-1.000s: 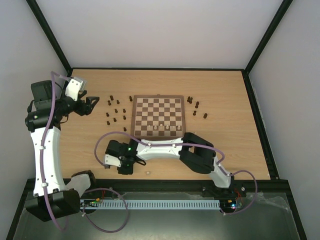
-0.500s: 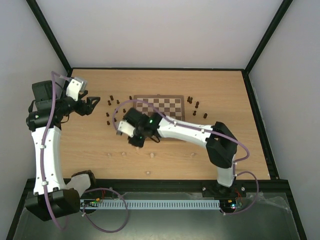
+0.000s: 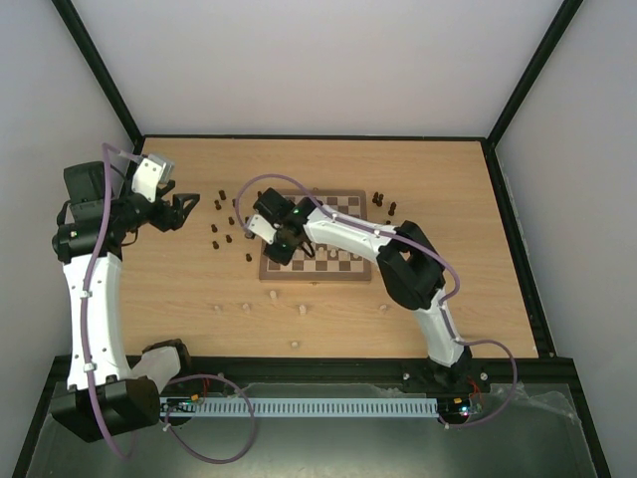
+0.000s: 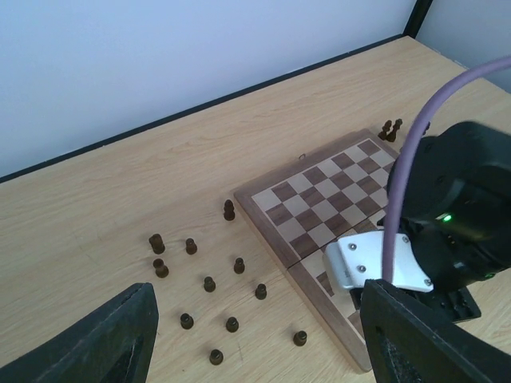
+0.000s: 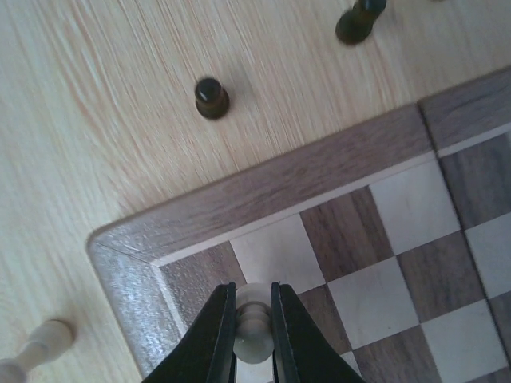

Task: Set up the chess pieces on the board
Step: Place the chess piece on the chessboard.

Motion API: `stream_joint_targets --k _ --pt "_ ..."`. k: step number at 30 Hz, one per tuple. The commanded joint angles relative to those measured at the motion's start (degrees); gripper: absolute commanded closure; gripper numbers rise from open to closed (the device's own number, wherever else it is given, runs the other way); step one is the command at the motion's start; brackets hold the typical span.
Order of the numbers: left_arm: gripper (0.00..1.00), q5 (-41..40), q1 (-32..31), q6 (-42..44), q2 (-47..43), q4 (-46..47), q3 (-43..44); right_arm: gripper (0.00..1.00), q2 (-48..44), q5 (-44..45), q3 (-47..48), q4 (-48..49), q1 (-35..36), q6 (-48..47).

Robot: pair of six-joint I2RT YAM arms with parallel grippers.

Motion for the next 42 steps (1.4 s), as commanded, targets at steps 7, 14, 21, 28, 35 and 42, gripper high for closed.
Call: stream_joint_targets --k 7,14,21,28,35,42 --pt "0.27 1.73 0.44 1.26 -0.89 0.04 -0.94 0.92 3.33 4.85 0.87 -4.0 -1.11 0.98" --pt "0.27 1.89 0.49 1.42 -0.51 0.49 -1.41 0.92 3.25 5.08 -0.94 -3.08 -1.81 1.22" --pt "0.27 2.08 0.5 1.36 -0.16 0.57 -1.31 0.92 2.67 4.2 -2.71 -2.39 -2.2 1.31" --pt "0.27 2.16 0.44 1.22 0.04 0.59 -1.22 0.92 1.98 3.95 -4.43 -1.54 -2.48 1.45" --pt "0.27 2.4 0.47 1.09 0.1 0.58 -1.13 0.91 0.53 3.33 -6.63 -1.01 -2.52 1.62" --pt "0.27 2.52 0.46 1.0 0.18 0.58 -1.05 0.9 0.09 2.94 -7.71 -0.62 -2.54 1.82"
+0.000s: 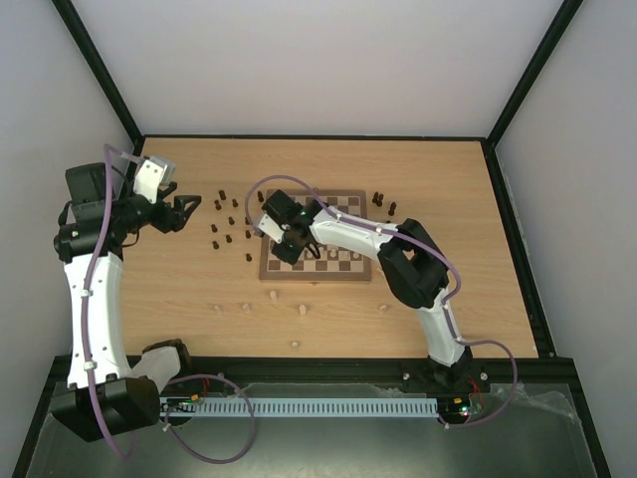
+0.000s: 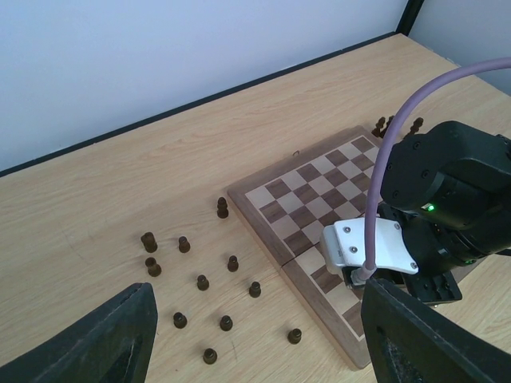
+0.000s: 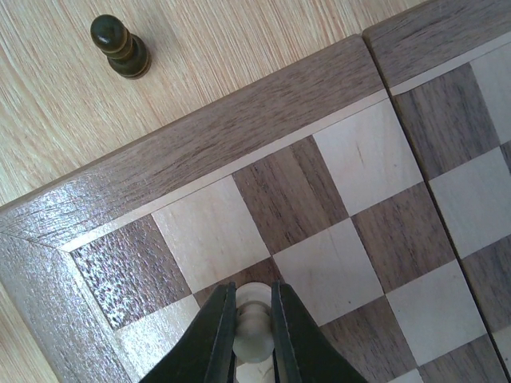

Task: Set up the chess pieces on the board
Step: Place the chess piece on the chessboard.

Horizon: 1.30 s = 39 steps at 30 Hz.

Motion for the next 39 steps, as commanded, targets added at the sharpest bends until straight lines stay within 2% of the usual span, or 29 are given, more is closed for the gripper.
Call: stream_joint_targets --k 1,8,21,39 --pt "0.26 1.6 0.43 0.52 0.2 0.6 -0.24 0.89 -0.22 -0.63 -2.64 -4.05 -0.26 0.5" --pt "0.26 1.63 0.47 0.52 0.19 0.41 -0.24 0.88 -0.6 -0.81 -3.23 -3.78 -0.25 0.59" --pt "0.26 1.74 0.42 0.6 0.34 0.51 -0.42 0.8 -1.03 -1.08 -2.81 -3.47 -0.31 0.63" --pt "0.25 2.14 0.48 0.62 0.52 0.55 -0.48 0.59 -6.51 -3.59 -1.51 -2.69 -0.3 -0.64"
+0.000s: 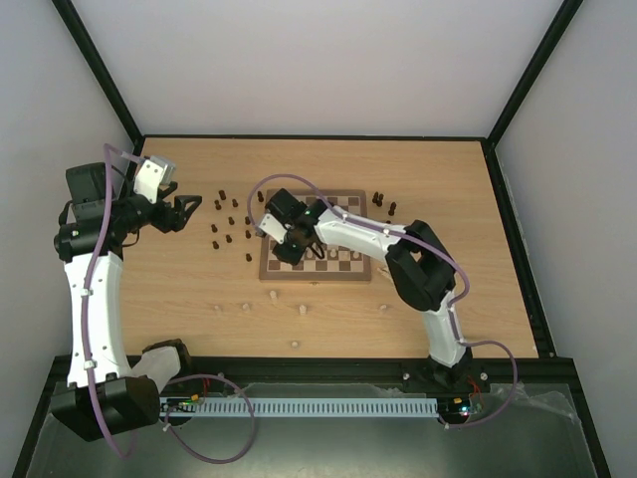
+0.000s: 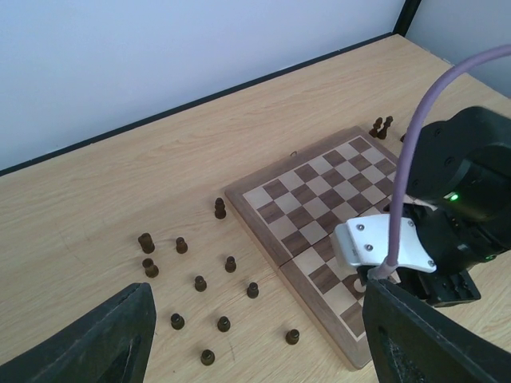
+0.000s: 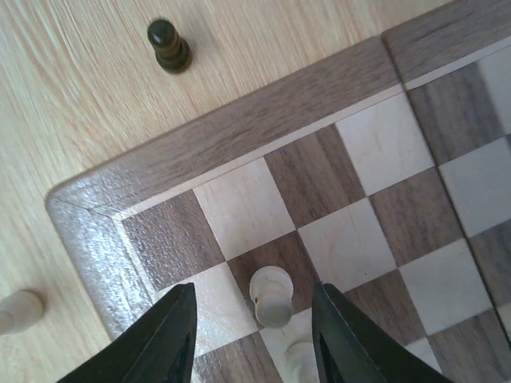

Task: Set up the chess pieces on the board
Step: Place the chess piece on the chessboard, then pick up the chess piece at the center of the board.

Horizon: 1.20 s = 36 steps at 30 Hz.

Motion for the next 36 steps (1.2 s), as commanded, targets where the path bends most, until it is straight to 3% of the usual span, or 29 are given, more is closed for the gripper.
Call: stream_joint_targets --k 1,9,15,20,22,32,36 --pt "0.25 1.69 0.45 0.64 0.29 0.59 -0.49 0.58 -4.5 -0.66 0.48 -2.06 -0.24 -0.68" --pt "0.24 2.67 0.44 1.62 0.63 0.14 -0.83 0.44 -14.33 0.17 -1.58 -3.96 -0.34 -0.71" --pt "0.21 3.95 0.36 3.95 0.83 -0.67 -1.8 0.34 -23.57 1.26 -8.62 -6.45 -0.29 -0.21" --pt "0.17 5.56 0.29 5.91 0.75 -1.06 -3.57 0.12 -31.96 -1.65 -17.78 -6.44 -0.24 -0.46" --pt "0.05 6.17 0.02 6.35 0.75 -1.07 -4.25 0.02 -33.45 -2.73 -20.51 -6.53 -0.26 0.1" --pt "0.01 6.79 -3.02 4.18 0.23 1.75 -7.82 0.0 -33.26 -5.03 -26.91 -3.64 -0.21 -0.78" --pt "0.01 5.3 -5.59 0.86 -0.18 5.05 -8.92 0.1 -31.28 -5.55 -26.12 -2.87 0.24 -0.39"
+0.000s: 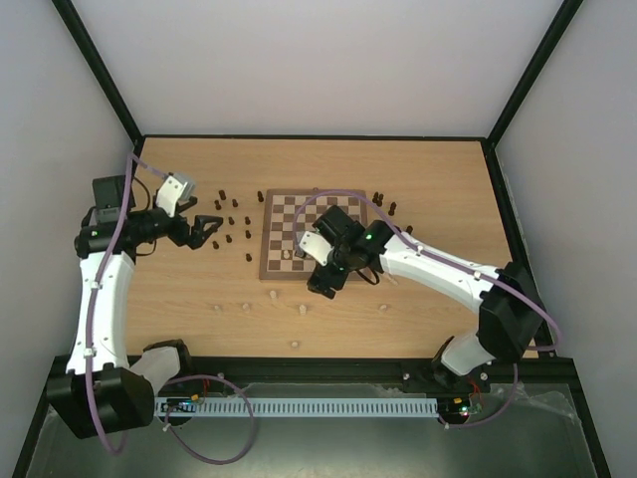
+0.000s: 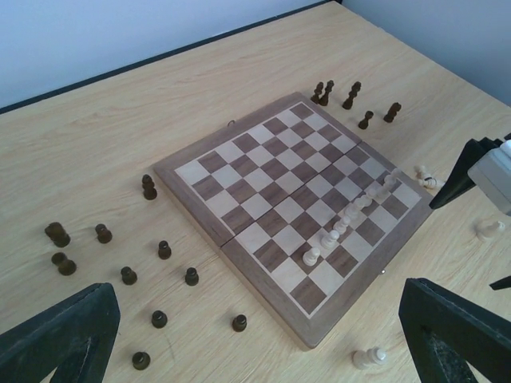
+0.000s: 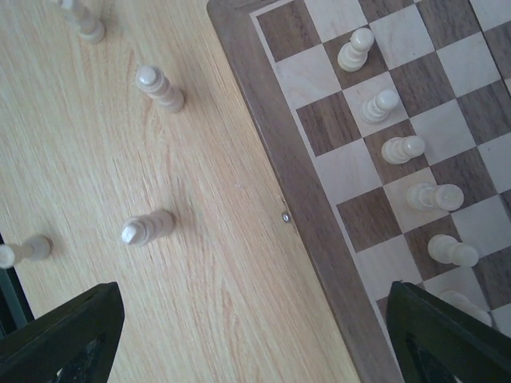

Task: Set up the chess pieces on the board
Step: Pick up the chess piece at the center of the board.

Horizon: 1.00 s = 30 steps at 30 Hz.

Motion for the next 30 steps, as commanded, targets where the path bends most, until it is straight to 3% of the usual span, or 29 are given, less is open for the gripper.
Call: stream_joint_targets --k 1,12,30 --pt "0.01 -0.49 -2.92 -2.7 -0.79 4.08 -0.96 0.13 2.21 -1.3 0.2 0.22 0.57 0.08" --pt "0.01 -2.55 -4.88 -3.02 0.09 4.84 -1.52 0.35 8.95 0.05 1.12 -1.46 6.99 -0.01" --pt "0.01 -2.93 -5.33 -2.89 -0.22 4.87 -1.89 0.53 15.68 1.94 4.83 -2.25 10.47 1.09"
